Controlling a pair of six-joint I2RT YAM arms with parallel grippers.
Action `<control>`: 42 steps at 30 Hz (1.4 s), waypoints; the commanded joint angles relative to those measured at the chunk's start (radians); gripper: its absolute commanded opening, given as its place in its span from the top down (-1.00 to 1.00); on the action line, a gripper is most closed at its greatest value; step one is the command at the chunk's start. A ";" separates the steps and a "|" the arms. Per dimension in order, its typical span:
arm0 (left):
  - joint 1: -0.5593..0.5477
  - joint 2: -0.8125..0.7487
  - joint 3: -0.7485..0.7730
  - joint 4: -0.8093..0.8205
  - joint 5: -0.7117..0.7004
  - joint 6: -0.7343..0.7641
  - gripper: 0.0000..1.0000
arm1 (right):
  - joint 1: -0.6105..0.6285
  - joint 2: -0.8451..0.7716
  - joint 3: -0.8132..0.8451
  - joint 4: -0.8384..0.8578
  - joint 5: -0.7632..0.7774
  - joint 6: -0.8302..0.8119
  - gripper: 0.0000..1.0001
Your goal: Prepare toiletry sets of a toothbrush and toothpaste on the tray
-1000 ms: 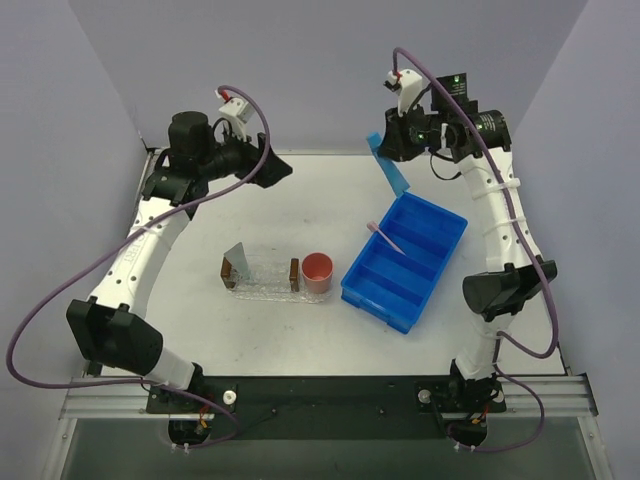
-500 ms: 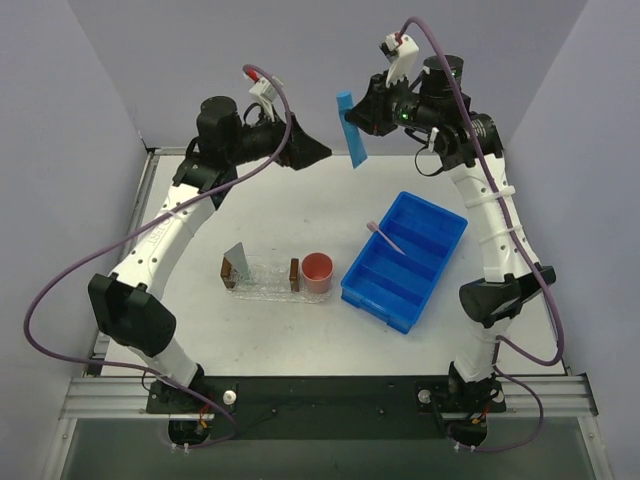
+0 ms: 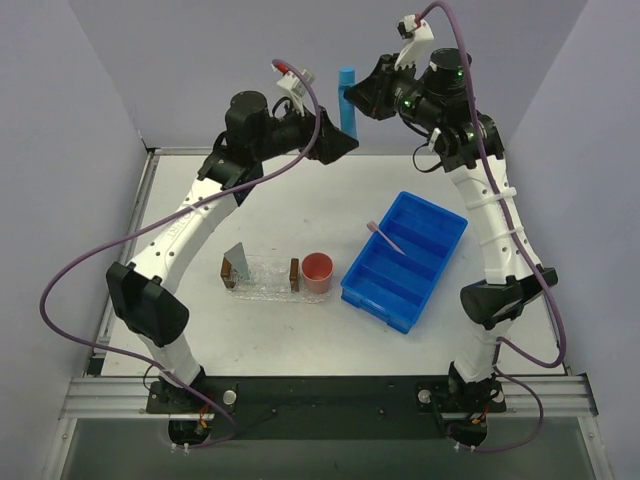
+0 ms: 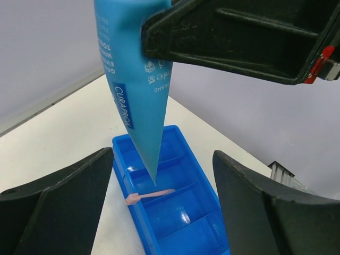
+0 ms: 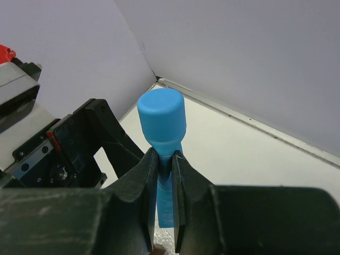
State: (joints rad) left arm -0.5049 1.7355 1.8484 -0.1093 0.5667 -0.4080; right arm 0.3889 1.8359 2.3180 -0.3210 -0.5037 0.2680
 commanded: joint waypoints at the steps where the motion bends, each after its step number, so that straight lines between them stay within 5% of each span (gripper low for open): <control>1: -0.023 0.015 0.054 0.031 -0.108 0.086 -0.72 | 0.011 -0.058 -0.003 0.097 0.027 0.086 1.00; 7: -0.030 0.047 0.075 0.045 -0.162 0.127 -0.45 | 0.013 -0.064 -0.009 0.097 0.051 0.137 1.00; 13: -0.032 0.071 0.098 0.065 -0.163 0.117 0.14 | 0.013 -0.093 -0.051 0.100 0.063 0.157 1.00; 18: -0.032 0.082 0.130 0.053 -0.149 0.112 1.00 | 0.015 -0.132 -0.141 0.117 0.071 0.122 1.00; 21: -0.027 0.084 0.173 -0.013 -0.131 0.138 1.00 | 0.025 -0.145 -0.158 0.105 0.071 0.038 0.90; 26: -0.009 0.073 0.245 -0.237 -0.044 0.259 1.00 | 0.031 -0.165 -0.154 0.013 0.076 -0.119 0.21; 29: 0.022 0.070 0.317 -0.421 0.020 0.372 1.00 | 0.031 -0.193 -0.175 -0.055 0.085 -0.266 0.00; 42: 0.146 0.087 0.572 -1.161 0.229 0.865 1.00 | 0.180 -0.401 -0.459 -0.115 0.192 -1.117 -0.07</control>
State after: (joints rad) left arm -0.3565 1.8332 2.3203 -1.0023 0.7017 0.2703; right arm 0.4999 1.5070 1.9347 -0.4515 -0.3542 -0.4881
